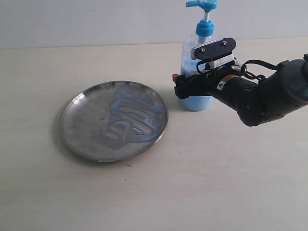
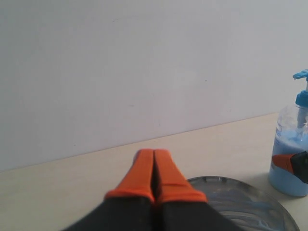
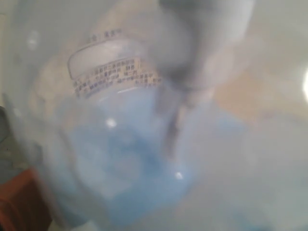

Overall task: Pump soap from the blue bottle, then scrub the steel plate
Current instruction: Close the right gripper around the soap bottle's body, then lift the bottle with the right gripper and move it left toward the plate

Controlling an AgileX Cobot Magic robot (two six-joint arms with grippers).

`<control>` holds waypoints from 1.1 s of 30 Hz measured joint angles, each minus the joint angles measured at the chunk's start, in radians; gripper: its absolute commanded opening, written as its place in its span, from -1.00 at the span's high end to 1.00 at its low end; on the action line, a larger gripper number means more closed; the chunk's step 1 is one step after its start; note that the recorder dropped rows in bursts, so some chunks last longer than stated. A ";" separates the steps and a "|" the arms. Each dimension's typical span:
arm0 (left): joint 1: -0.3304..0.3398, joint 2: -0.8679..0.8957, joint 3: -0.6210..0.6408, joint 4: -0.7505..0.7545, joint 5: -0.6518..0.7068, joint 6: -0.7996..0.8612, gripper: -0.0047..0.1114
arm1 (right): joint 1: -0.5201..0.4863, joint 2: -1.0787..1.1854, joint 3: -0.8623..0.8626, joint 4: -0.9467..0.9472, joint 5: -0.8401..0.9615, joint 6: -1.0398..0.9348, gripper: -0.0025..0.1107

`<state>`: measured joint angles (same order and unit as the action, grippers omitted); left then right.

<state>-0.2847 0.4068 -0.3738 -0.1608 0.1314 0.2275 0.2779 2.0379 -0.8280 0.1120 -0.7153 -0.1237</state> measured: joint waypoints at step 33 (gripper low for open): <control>0.000 0.000 0.000 0.000 0.000 0.000 0.92 | 0.000 0.002 0.000 0.007 -0.032 0.050 0.96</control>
<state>-0.2847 0.4068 -0.3738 -0.1608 0.1314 0.2275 0.2779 2.0403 -0.8280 0.1186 -0.7475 -0.0738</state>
